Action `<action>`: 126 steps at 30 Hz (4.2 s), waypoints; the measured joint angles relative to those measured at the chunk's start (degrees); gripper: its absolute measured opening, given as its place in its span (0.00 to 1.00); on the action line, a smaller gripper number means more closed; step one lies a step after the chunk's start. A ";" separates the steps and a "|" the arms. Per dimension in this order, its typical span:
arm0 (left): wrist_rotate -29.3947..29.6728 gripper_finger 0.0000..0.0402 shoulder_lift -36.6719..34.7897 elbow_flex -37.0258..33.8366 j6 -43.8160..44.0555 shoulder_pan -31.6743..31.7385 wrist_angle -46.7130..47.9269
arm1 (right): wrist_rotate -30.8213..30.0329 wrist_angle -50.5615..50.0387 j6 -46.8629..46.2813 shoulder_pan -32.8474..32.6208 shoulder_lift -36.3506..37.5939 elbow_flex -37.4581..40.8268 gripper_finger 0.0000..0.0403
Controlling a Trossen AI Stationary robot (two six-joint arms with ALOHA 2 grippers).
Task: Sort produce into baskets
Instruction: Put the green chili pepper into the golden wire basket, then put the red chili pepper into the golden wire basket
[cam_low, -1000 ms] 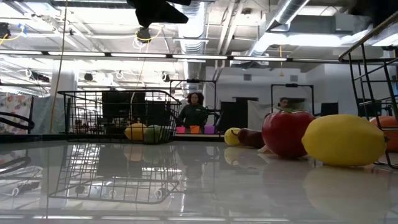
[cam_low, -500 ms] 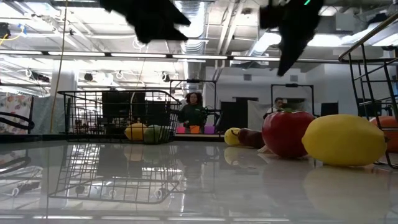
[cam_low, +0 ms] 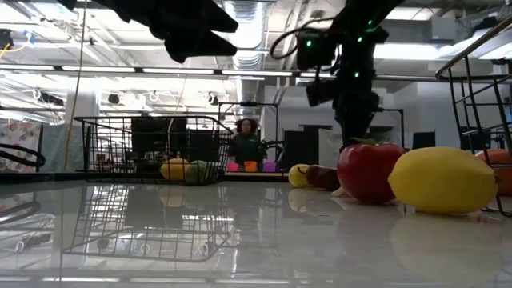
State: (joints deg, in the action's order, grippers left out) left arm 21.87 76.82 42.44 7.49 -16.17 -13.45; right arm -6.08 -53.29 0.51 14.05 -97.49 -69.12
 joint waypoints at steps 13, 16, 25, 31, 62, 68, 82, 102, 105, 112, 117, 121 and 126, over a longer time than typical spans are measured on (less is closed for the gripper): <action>0.45 0.71 0.00 0.00 0.63 -0.39 1.07 | 2.66 6.33 4.03 4.42 -4.96 6.37 0.66; 0.59 0.71 0.00 0.00 0.62 -0.39 1.08 | 3.54 8.30 4.03 4.54 -4.51 8.48 0.66; 2.53 0.71 0.00 0.00 0.48 -0.37 1.05 | 3.42 7.70 4.56 4.27 -4.42 8.74 0.46; 2.52 0.71 -0.56 0.00 0.63 -0.37 2.15 | 3.87 3.61 4.02 2.83 -1.41 8.30 0.36; 4.45 0.71 -7.52 0.00 4.25 0.25 3.67 | 6.12 -4.26 -48.98 -50.07 22.33 4.69 0.57; 3.90 0.71 -7.52 0.00 4.34 0.25 3.73 | 7.97 -10.31 -50.24 -49.16 21.04 4.66 0.67; -2.93 0.71 4.01 2.68 6.83 1.15 -0.11 | -7.48 -3.65 -34.78 -41.09 29.75 4.57 0.68; -10.15 0.66 25.51 28.09 -2.74 6.89 18.30 | -15.08 8.35 -36.20 -36.48 44.25 23.31 0.68; -11.75 0.66 25.46 28.66 -7.80 11.36 19.09 | -12.98 9.25 -36.27 -34.80 44.85 24.55 0.68; -18.18 0.66 25.51 27.83 -10.74 16.42 15.74 | -13.53 9.19 -36.49 -26.99 42.78 25.64 0.69; -14.30 0.66 25.44 24.04 -15.43 12.39 2.45 | -10.86 18.60 -28.72 -17.51 36.41 25.68 0.69; -13.62 0.66 25.42 20.17 -16.84 11.16 -1.94 | -4.13 27.69 -23.35 -10.84 28.39 25.68 0.69; -14.78 0.66 23.48 10.54 -18.90 10.05 -13.28 | -0.08 31.14 -18.49 -5.80 17.00 23.53 0.69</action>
State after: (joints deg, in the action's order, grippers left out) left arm 7.09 100.30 52.97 -11.41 -6.12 -26.73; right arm -6.16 -22.15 -17.98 8.25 -80.49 -45.59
